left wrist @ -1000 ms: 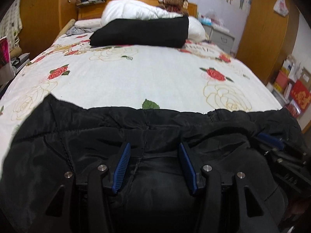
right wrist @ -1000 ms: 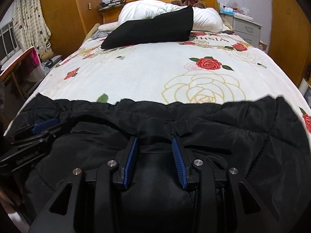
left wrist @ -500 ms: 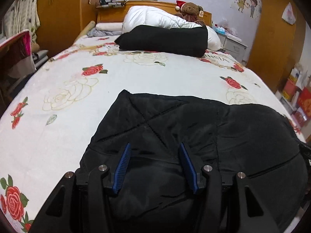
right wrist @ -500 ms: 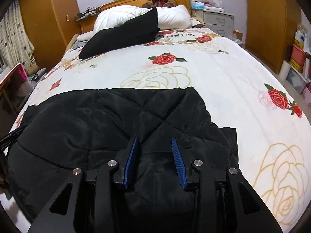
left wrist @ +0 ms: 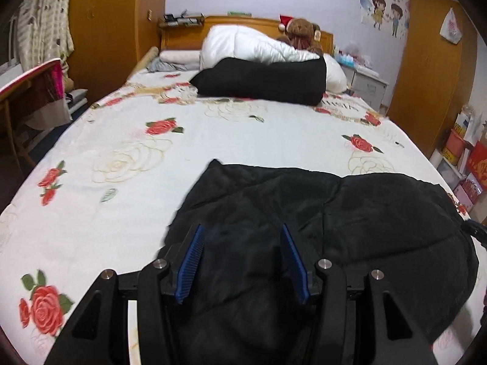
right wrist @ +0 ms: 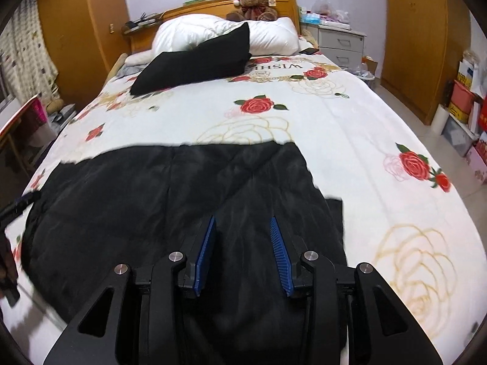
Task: Fold large clothes
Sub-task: 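Open both grippers and pull them back from the folded jacket, then grasp the edge of the folded jacket bundle with both grippers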
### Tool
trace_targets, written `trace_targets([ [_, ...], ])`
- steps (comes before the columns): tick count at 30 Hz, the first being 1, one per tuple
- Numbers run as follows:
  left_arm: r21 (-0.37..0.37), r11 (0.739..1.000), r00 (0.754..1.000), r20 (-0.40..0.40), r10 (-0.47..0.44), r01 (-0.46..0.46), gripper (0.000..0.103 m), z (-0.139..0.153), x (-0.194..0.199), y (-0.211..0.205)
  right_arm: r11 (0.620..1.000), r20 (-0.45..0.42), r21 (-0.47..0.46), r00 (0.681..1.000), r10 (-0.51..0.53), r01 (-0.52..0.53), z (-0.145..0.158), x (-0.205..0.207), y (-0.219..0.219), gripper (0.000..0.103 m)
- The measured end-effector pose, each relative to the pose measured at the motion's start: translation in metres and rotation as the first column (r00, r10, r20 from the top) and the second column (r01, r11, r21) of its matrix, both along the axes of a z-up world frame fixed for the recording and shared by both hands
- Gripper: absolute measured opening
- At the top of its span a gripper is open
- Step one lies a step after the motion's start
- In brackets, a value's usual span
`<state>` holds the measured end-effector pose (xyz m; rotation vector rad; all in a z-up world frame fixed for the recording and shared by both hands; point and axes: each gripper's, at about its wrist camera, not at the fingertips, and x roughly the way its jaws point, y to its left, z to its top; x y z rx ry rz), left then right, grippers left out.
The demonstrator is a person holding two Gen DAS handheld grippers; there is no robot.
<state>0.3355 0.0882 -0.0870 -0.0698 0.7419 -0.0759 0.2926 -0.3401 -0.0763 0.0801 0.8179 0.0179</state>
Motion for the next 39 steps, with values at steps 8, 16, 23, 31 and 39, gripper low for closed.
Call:
trace_targets([
  [8,-0.051,0.998,0.989,-0.145,0.024,-0.032,0.055,-0.047,0.001,0.016,1.000,-0.141,0.005,0.990,0.011,-0.010,-0.038,-0.004,-0.003,0.039],
  [16,-0.046,0.999,0.994,-0.110,0.008,-0.013,0.053,0.009,-0.025,0.016,0.988,-0.056,0.148,0.998,-0.036,0.044,0.056,-0.038,-0.011,0.044],
  [23,-0.080,0.997,0.999,-0.053,0.005,-0.010,0.053,0.065,-0.074,0.024,0.991,0.012,0.122,0.999,-0.052,0.050,0.116,-0.106,0.004,0.048],
  [31,-0.093,0.996,0.998,-0.066,0.004,-0.010,0.054,0.062,-0.110,0.030,0.988,0.041,0.154,0.999,-0.012,0.006,0.088,-0.136,0.013,0.055],
  [39,-0.060,0.997,0.991,-0.126,0.034,-0.042,0.054,0.019,-0.078,0.036,1.000,0.004,0.011,1.000,0.014,-0.014,0.033,-0.100,0.007,0.055],
])
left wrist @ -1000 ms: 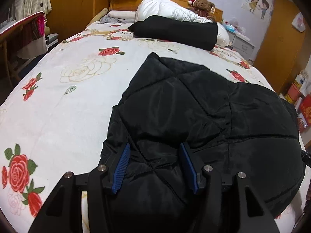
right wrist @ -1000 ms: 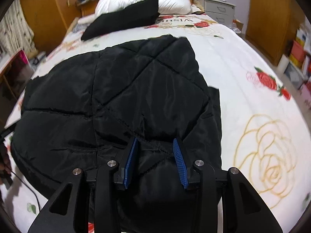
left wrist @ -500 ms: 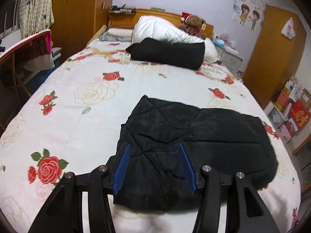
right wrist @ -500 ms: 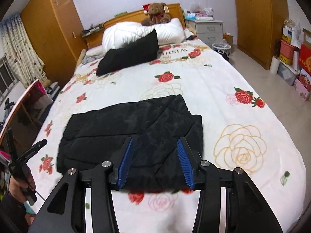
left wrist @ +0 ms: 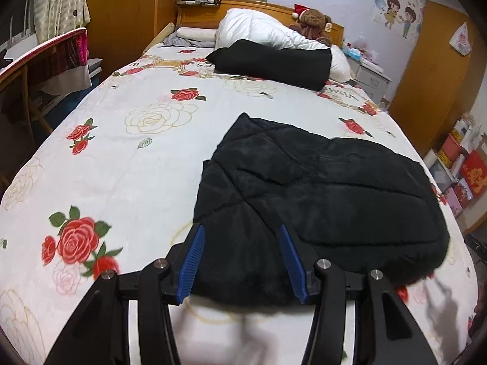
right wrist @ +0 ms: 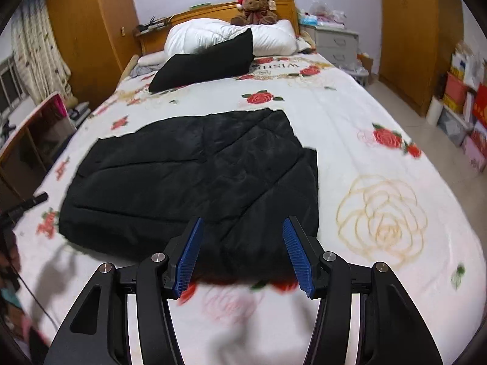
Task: Fold large clothes
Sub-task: 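Grasp the edge of the folded jacket bundle with both grippers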
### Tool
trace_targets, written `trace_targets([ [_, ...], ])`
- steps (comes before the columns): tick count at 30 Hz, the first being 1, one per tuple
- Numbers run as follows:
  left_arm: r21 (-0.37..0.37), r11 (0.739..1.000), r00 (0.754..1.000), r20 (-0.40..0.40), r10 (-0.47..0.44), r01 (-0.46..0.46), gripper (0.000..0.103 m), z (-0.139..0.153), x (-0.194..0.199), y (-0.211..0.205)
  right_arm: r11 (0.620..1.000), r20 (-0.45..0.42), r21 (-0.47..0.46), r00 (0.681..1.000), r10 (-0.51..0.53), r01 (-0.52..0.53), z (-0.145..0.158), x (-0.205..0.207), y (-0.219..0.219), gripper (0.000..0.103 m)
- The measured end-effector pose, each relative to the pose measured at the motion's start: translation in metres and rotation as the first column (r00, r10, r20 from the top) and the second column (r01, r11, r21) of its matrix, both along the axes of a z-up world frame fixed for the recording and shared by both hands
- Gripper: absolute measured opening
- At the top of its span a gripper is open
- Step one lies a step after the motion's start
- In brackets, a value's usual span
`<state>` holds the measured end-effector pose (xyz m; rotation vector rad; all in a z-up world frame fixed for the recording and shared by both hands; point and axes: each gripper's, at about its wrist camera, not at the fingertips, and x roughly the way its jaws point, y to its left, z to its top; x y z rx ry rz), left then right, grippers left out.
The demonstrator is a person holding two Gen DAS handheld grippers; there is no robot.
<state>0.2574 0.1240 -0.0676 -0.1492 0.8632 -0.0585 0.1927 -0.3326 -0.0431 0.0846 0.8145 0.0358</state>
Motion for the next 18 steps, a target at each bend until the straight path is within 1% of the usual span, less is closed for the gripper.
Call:
trace_targets([
  [4,0.029,1.000,1.000,-0.010,0.006,-0.006,0.054,-0.017,0.038,-0.002,1.000,0.008,-0.026,1.000,0.018,-0.018,-0.018,0.041,-0.002,0.055],
  [6,0.045,0.999,1.000,-0.016,0.008,-0.007,0.054,-0.028,0.057,-0.004,1.000,-0.013,-0.019,1.000,-0.003,0.003,-0.034,0.064,-0.009,0.055],
  [7,0.054,0.999,1.000,-0.026,0.012,-0.010,0.054,-0.036,0.066,-0.005,1.000,-0.040,-0.006,0.999,-0.020,0.020,-0.045,0.076,-0.014,0.055],
  [8,0.054,0.998,0.999,-0.047,0.020,-0.017,0.054,-0.048,0.075,-0.005,0.999,-0.065,0.007,0.997,-0.034,0.035,-0.059,0.085,-0.020,0.055],
  [10,0.017,1.000,0.997,-0.068,0.025,-0.023,0.059,-0.064,0.083,-0.004,0.998,-0.074,0.035,0.996,-0.041,0.044,-0.078,0.093,-0.027,0.058],
  [11,0.004,1.000,0.998,-0.062,0.029,-0.029,0.061,-0.068,0.084,-0.003,0.998,-0.067,0.044,0.997,-0.042,0.045,-0.079,0.092,-0.029,0.058],
  [14,-0.009,0.999,0.999,-0.043,0.031,-0.031,0.063,-0.069,0.082,-0.001,0.998,-0.052,0.045,0.998,-0.043,0.045,-0.073,0.086,-0.031,0.058],
  [16,-0.011,0.999,0.999,-0.031,0.035,-0.035,0.062,-0.061,0.077,0.003,0.998,-0.026,0.036,0.999,-0.048,0.049,-0.061,0.078,-0.032,0.058],
  [18,-0.014,0.999,0.999,0.006,0.039,-0.039,0.062,-0.051,0.071,0.010,0.997,0.010,0.041,0.998,-0.062,0.062,-0.049,0.067,-0.036,0.060],
])
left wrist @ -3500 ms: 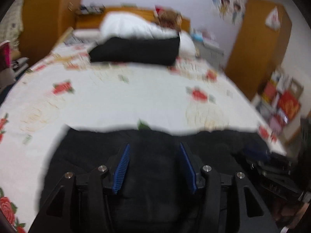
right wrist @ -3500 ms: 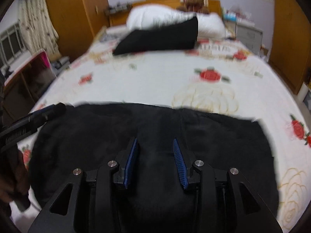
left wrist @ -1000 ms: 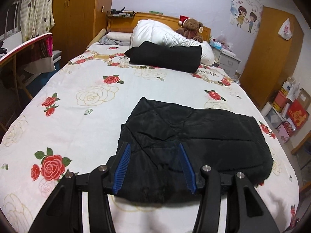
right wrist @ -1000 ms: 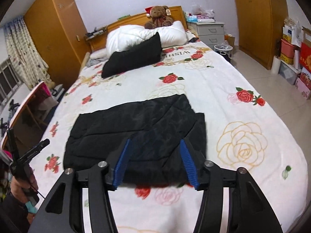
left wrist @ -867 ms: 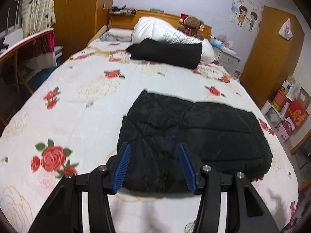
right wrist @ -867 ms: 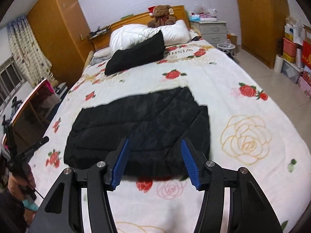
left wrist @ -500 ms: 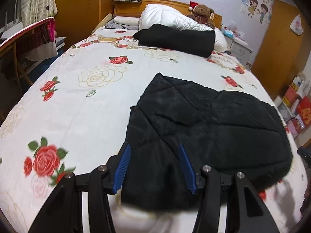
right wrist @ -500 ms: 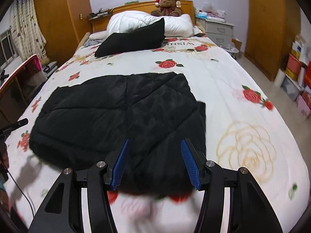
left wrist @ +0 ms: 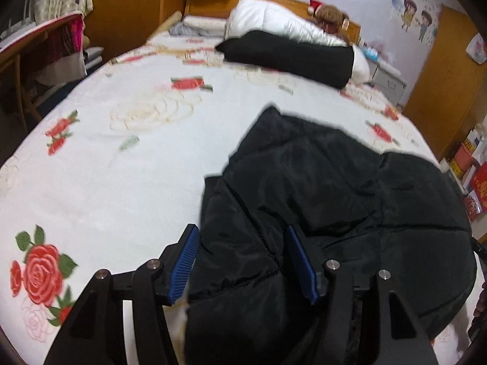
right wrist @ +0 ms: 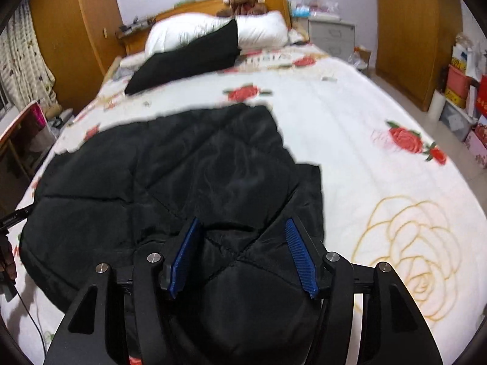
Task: Fold large clothes
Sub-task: 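Grasp the edge of the folded jacket bundle with both grippers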
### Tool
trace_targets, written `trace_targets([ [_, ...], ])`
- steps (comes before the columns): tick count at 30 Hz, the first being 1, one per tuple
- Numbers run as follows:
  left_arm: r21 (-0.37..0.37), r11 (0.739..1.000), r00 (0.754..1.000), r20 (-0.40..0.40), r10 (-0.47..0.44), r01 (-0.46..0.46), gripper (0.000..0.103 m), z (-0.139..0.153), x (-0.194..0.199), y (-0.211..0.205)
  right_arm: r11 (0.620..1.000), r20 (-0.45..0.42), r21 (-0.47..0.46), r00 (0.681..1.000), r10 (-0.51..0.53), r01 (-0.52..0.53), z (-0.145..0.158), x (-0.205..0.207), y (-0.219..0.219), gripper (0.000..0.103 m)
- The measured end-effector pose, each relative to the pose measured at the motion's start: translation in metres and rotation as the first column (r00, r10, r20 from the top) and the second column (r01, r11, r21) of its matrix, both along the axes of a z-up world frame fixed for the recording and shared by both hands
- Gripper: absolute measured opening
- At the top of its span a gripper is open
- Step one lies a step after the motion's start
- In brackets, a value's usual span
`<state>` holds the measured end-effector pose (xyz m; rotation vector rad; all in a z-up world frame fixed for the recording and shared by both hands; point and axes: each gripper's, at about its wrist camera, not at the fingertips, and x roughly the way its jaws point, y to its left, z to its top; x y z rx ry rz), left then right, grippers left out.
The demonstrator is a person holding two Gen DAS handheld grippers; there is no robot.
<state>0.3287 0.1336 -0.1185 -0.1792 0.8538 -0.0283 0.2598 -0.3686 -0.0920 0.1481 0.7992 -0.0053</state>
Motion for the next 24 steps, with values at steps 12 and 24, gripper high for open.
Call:
trace_targets([
  [12,-0.049,0.998,0.998,-0.060,0.022,-0.025,0.064,-0.029,0.024,0.015,0.983,-0.109,0.157,0.991,-0.080,0.097,-0.038,0.008,-0.041,0.076],
  [24,-0.197,0.980,0.992,-0.125,0.001,-0.025,0.076,-0.055,0.043,0.023,0.961,-0.169,0.270,0.986,-0.013,0.059,-0.058,0.033,-0.052,0.078],
])
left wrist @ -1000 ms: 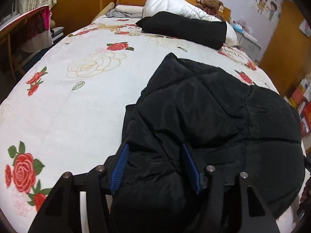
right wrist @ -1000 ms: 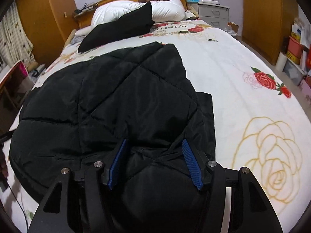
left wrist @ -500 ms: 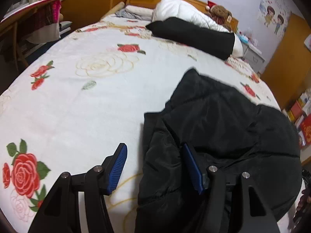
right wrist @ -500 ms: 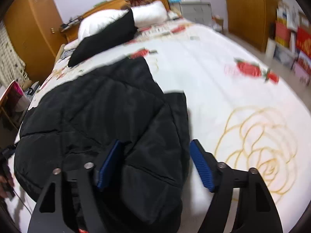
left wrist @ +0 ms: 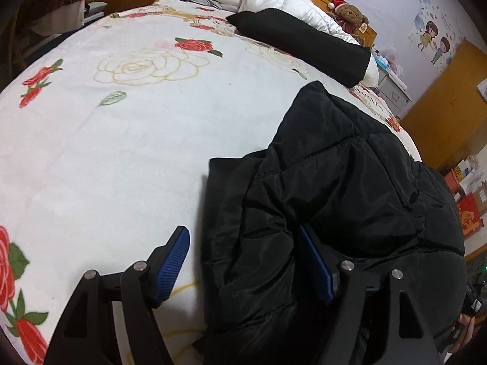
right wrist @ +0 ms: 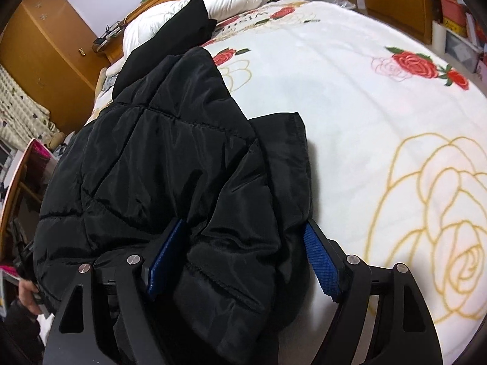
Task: Fold large clothes
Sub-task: 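Grasp the edge of the folded jacket bundle with both grippers, then lift the held edge and fold it over the bundle with both grippers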
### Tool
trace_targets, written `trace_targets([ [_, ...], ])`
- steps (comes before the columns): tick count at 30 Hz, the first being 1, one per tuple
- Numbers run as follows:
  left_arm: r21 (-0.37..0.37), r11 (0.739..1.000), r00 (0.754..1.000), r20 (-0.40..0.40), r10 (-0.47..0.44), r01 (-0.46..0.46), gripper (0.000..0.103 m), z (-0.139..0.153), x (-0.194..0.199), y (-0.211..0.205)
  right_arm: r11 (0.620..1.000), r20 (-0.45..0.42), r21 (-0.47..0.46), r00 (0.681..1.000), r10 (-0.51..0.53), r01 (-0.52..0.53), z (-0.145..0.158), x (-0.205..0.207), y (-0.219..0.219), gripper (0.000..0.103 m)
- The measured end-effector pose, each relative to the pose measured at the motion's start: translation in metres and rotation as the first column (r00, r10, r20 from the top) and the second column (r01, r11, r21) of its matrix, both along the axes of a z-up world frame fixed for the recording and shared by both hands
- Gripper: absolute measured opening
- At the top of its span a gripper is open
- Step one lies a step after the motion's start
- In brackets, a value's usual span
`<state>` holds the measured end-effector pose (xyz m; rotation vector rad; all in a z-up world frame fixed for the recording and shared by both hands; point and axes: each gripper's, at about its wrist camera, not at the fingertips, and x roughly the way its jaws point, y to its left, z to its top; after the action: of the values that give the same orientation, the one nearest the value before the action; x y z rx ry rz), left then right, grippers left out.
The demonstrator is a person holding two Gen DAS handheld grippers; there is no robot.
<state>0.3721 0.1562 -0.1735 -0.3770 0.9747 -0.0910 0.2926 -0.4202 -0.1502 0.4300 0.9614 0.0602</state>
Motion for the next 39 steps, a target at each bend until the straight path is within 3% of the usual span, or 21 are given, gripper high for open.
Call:
trace_targets([
  [9,-0.065,0.997,0.999,-0.029,-0.037,0.035,0.078,-0.008,0.018,-0.005,0.996,-0.017,0.087,0.999,0.030,-0.029,-0.012,0.011,-0.011,0.078],
  [13,-0.079,0.996,0.999,-0.022,-0.040,0.038,0.078,-0.009,0.011,-0.006,0.994,0.002,0.101,0.999,0.040,-0.040,-0.009,0.005,-0.010,0.067],
  [18,-0.066,0.996,0.998,-0.036,-0.058,0.056,0.078,-0.009,0.015,-0.010,0.994,0.011,0.095,0.999,0.046,-0.047,-0.009,0.008,-0.008,0.064],
  [26,0.047,0.995,0.997,-0.006,-0.083,0.083,0.060,0.001,0.015,-0.028,0.996,0.009,0.082,0.999,0.046,-0.046,-0.006,0.009,0.000,0.057],
  [35,0.163,0.983,0.996,0.007,-0.092,0.089,0.036,0.015,0.011,-0.042,0.998,0.008,0.034,0.999,0.048,-0.048,0.009,0.009,0.010,0.035],
  [39,0.171,0.981,0.996,0.013,-0.092,0.088,0.031,0.024,0.009,-0.041,0.998,0.010,0.003,0.998,0.057,-0.057,0.019,0.008,0.015,0.026],
])
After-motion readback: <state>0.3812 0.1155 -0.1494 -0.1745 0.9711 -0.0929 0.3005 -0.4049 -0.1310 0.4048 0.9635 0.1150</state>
